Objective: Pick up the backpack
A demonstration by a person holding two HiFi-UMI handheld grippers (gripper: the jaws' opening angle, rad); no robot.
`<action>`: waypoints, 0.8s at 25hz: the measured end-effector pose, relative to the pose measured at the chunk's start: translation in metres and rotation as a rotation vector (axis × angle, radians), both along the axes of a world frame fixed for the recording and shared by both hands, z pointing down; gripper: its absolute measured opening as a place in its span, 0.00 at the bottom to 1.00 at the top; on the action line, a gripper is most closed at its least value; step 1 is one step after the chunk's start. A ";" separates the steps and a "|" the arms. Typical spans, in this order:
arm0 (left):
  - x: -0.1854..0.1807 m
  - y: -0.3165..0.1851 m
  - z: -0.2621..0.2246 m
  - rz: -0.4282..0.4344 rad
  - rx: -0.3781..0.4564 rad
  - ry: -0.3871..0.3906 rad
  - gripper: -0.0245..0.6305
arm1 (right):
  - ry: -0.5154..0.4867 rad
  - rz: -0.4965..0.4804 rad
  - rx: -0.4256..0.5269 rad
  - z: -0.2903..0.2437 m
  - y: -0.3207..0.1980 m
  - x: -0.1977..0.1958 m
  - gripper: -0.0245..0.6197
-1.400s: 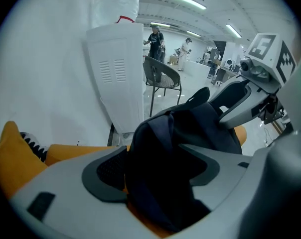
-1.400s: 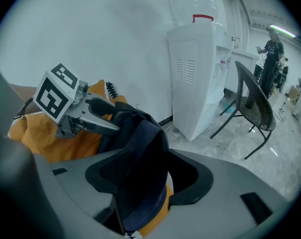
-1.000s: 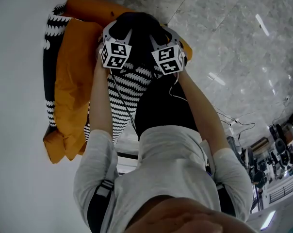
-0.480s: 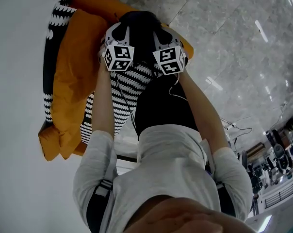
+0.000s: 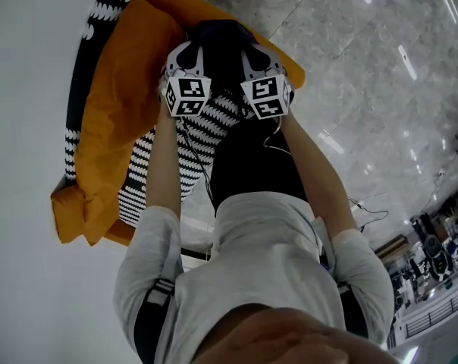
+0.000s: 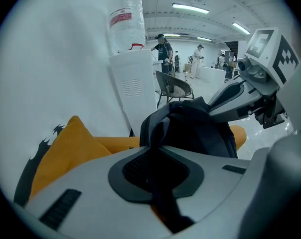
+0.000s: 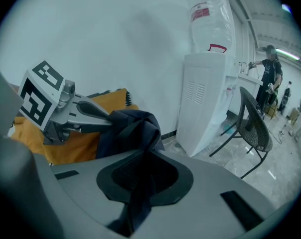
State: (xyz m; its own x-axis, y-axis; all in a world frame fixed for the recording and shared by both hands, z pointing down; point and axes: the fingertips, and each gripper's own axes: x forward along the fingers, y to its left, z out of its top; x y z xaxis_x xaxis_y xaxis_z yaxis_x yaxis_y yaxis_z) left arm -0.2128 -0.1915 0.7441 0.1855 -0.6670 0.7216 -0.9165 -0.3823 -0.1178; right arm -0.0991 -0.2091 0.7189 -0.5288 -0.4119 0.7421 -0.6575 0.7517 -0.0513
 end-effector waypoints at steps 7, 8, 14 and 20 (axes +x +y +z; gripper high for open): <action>-0.002 0.027 -0.012 -0.058 0.020 0.003 0.09 | -0.021 -0.031 0.027 -0.013 0.021 -0.003 0.13; -0.002 0.030 -0.013 -0.069 0.021 0.006 0.09 | -0.024 -0.035 0.027 -0.015 0.024 -0.004 0.13; -0.005 0.050 -0.023 -0.126 0.034 0.036 0.09 | -0.041 -0.063 0.037 -0.024 0.042 -0.004 0.13; -0.011 0.068 -0.033 -0.196 0.035 0.103 0.09 | -0.064 -0.064 -0.003 -0.033 0.066 -0.008 0.13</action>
State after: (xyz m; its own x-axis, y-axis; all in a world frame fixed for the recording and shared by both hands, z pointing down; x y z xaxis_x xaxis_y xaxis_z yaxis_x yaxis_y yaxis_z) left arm -0.2236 -0.1233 0.7115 0.1208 -0.7221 0.6811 -0.9808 -0.1927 -0.0303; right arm -0.1071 -0.1435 0.6855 -0.6006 -0.3735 0.7069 -0.6034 0.7918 -0.0943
